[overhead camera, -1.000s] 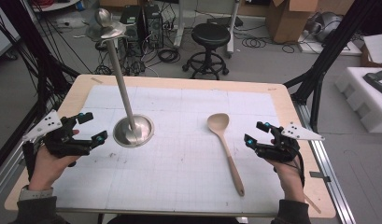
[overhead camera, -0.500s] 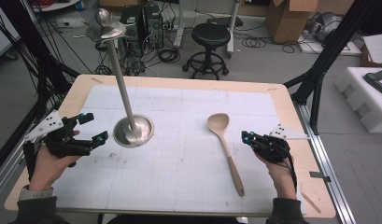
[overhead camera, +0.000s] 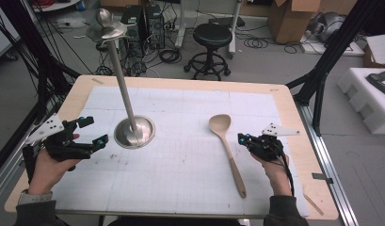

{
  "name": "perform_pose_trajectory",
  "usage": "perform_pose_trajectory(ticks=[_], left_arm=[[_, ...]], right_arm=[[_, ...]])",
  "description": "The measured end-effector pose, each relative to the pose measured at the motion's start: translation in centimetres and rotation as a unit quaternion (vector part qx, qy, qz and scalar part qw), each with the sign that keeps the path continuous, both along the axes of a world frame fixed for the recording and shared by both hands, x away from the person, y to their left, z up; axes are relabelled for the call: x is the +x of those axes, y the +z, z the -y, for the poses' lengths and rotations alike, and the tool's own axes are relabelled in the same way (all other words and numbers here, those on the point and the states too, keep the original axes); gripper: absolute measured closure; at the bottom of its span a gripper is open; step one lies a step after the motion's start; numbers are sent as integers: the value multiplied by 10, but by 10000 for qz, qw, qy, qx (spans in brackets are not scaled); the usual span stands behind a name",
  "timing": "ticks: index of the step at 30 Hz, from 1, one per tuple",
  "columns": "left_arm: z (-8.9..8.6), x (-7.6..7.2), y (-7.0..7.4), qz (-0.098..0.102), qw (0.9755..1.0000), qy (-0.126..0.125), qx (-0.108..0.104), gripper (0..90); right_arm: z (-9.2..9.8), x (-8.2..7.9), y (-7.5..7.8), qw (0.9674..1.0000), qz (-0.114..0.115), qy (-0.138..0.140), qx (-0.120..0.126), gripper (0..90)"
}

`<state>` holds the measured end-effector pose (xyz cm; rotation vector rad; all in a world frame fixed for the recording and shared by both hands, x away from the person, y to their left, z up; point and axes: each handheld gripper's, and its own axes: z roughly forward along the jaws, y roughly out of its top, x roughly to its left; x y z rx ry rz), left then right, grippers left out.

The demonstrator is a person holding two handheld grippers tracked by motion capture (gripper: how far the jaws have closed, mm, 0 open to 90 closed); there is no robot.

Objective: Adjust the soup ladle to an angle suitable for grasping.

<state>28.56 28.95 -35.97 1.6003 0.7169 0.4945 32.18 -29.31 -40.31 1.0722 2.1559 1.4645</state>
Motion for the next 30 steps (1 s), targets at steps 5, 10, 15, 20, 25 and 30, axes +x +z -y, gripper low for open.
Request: perform_pose_trajectory(ticks=[5,10,15,20,25,30], left_arm=[[-1,-1,-1,-21,10000,27,-7,76],[0,-1,-3,-49,10000,29,32,76],[2,0,-5,-77,10000,21,39,76],[3,1,-6,-100,9999,20,55,77],[4,1,-7,-127,9999,25,73,77],[3,1,-7,-129,9999,38,64,77]], right_arm=[[-6,12,-11,9996,-125,-132,-224,870],[-6,17,-15,9994,-192,-188,-206,877],[-5,22,-19,9994,-254,-158,-195,896],[-8,27,-22,9994,-233,-56,-265,900],[-16,33,-27,9988,-341,85,-329,900],[-28,40,-29,9973,-389,284,-548,900]])
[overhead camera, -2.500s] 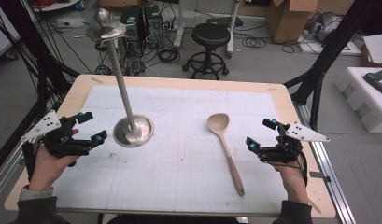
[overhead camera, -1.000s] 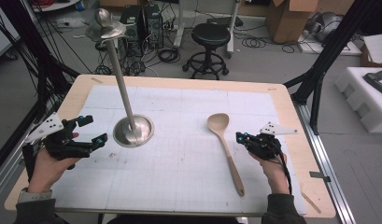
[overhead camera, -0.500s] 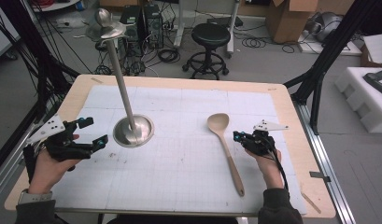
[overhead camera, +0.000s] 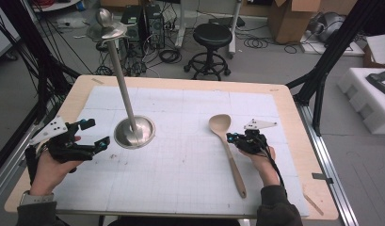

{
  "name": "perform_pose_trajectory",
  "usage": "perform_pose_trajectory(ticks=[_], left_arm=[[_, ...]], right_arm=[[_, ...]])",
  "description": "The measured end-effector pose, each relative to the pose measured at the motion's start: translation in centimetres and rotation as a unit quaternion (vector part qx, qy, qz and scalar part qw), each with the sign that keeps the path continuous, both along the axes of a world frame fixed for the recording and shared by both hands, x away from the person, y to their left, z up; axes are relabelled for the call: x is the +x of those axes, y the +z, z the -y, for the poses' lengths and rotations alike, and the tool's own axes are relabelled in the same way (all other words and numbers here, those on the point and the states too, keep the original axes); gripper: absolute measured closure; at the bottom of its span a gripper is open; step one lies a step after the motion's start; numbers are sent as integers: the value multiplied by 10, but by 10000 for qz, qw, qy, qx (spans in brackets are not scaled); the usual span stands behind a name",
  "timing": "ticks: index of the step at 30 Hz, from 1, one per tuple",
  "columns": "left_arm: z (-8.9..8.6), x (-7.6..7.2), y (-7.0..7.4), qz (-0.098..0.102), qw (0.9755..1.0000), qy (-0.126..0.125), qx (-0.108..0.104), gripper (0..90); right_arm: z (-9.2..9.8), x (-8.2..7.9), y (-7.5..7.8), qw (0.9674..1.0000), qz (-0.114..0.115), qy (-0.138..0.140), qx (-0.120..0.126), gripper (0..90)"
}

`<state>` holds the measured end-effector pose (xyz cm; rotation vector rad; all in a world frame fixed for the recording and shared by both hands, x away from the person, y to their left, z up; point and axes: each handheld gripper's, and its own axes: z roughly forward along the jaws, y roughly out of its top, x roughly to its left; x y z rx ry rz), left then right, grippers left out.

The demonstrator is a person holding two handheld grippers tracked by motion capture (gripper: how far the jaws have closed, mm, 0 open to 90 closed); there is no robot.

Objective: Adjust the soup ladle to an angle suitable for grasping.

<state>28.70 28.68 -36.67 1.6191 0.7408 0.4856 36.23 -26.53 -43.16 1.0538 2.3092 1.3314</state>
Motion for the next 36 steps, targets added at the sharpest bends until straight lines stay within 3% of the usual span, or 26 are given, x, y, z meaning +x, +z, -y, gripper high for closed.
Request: perform_pose_trajectory(ticks=[5,10,11,17,21,27,36], left_arm=[[-1,0,-1,-5,10000,12,5,77],[-1,1,-2,-26,10000,10,-9,77],[-2,1,-2,-34,10000,14,-3,77],[-2,1,-3,-48,10000,29,12,77],[-2,1,-4,-76,10000,21,24,77],[-1,3,-6,-114,9999,-4,58,77],[0,4,-7,-143,9999,-5,83,77]], right_arm=[[-10,9,-2,9998,-68,104,-162,900],[-13,17,-6,9997,-53,10,-250,900],[-12,20,-7,9998,-65,52,-165,900],[-21,22,-6,9992,-70,343,-201,900],[-32,27,-7,9974,-171,480,-513,900],[-37,31,-12,9961,-305,497,-656,900],[-38,32,-15,9941,-191,471,-962,900]])
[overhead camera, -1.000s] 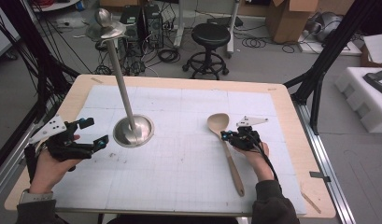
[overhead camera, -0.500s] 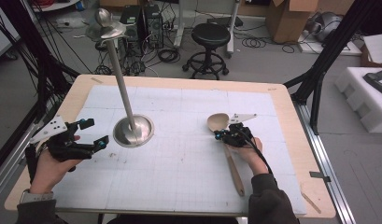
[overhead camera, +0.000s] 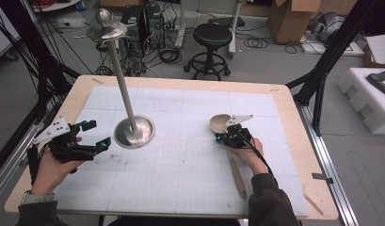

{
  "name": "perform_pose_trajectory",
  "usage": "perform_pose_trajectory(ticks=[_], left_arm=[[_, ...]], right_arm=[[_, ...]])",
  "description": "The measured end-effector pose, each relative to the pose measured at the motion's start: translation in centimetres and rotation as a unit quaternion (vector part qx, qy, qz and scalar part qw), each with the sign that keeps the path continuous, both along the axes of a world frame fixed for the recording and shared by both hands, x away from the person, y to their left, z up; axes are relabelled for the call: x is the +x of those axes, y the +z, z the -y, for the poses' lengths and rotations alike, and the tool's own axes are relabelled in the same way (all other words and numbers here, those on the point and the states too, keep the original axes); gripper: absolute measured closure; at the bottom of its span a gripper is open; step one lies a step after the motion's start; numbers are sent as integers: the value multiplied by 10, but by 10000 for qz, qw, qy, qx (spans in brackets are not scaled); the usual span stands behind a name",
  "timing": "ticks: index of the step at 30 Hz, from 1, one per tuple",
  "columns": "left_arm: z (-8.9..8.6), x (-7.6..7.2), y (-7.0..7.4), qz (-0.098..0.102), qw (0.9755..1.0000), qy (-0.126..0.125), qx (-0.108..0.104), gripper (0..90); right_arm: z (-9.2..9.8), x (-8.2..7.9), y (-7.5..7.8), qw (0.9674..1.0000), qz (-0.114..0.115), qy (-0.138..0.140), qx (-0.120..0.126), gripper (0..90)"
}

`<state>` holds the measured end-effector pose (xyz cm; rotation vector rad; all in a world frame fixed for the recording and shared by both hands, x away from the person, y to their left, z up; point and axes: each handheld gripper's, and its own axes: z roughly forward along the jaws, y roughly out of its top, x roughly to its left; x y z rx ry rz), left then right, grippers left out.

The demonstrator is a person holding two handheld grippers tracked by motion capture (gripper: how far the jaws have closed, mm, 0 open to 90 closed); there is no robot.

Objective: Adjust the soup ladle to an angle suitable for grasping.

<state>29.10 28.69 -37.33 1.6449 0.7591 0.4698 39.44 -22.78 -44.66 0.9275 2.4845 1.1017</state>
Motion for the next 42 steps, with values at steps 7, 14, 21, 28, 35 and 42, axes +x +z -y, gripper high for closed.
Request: perform_pose_trajectory(ticks=[7,14,21,28,35,42], left_arm=[[0,1,-1,-6,10000,-17,-24,77],[0,0,0,0,10000,-9,-12,77],[0,0,0,-3,10000,-22,-7,77],[2,1,-1,-32,10000,-34,21,77],[2,0,-1,-32,10000,-51,21,77],[2,0,-1,-15,10000,-37,12,77]], right_arm=[[11,0,2,9995,-98,-288,-50,900],[22,0,2,9988,-160,-472,-14,900],[34,-2,2,9976,-194,-658,46,900],[52,-6,2,9956,-180,-911,143,900],[63,-10,2,9927,-224,-1166,205,900],[74,-16,-1,9908,-228,-1303,290,900]])
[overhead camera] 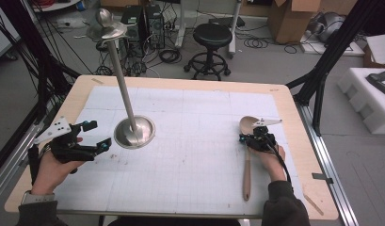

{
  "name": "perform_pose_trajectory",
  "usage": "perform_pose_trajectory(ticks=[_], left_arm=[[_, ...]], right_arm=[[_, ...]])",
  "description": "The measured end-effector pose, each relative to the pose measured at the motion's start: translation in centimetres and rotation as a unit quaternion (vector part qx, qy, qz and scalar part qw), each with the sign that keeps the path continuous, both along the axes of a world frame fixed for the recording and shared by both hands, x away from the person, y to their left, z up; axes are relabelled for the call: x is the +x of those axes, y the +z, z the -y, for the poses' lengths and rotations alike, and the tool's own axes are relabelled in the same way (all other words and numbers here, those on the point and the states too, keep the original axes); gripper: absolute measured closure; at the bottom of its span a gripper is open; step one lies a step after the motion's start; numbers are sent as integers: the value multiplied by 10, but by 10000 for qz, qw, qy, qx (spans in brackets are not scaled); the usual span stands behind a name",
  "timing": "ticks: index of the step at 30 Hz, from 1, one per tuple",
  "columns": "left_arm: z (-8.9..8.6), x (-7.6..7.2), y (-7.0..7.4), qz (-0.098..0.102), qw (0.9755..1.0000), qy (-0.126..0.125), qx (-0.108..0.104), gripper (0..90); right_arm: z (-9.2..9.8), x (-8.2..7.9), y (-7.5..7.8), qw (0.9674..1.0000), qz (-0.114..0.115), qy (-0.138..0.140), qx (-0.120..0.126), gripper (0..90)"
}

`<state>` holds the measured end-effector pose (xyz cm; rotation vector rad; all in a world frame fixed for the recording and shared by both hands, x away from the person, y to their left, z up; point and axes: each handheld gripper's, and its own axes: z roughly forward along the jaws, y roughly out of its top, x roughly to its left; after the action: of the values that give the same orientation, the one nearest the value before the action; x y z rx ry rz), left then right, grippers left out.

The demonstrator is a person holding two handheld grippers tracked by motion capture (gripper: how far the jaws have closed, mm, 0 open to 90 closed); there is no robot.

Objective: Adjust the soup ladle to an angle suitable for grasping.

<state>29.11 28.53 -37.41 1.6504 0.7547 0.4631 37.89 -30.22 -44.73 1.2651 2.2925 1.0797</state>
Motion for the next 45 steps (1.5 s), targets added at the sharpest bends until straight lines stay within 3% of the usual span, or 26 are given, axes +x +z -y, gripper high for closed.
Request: perform_pose_trajectory(ticks=[3,5,9,12,15,20,22,26,27,30,35,45], left_arm=[[0,1,0,-11,10000,3,27,77],[0,2,-1,-15,10000,5,13,77],[-1,2,0,-27,10000,25,-12,77],[-2,2,0,-18,10000,31,-17,77],[-2,2,0,-10,10000,33,-18,77],[0,2,1,-4,10000,15,-28,77],[0,3,1,-3,10000,7,-19,77],[0,3,1,-20,10000,28,-32,77],[0,3,1,-13,10000,30,-38,77],[-1,3,1,-10,10000,31,-55,77],[-1,3,1,-9,10000,42,-58,77],[0,4,1,0,10000,15,-43,77]], right_arm=[[-1,-1,2,10000,11,-65,37,900],[2,-9,11,9993,168,26,320,900],[4,-23,19,9991,304,174,224,900],[8,-44,24,9985,397,328,167,900],[16,-68,21,9980,414,380,295,900],[24,-92,12,9978,287,452,393,900],[24,-95,11,9977,282,491,362,900],[29,-117,2,9981,236,524,229,900],[30,-121,2,9979,205,539,296,900],[31,-129,1,9970,157,640,402,900],[27,-148,-1,9952,149,939,247,900],[25,-152,-3,9942,170,999,366,900]])
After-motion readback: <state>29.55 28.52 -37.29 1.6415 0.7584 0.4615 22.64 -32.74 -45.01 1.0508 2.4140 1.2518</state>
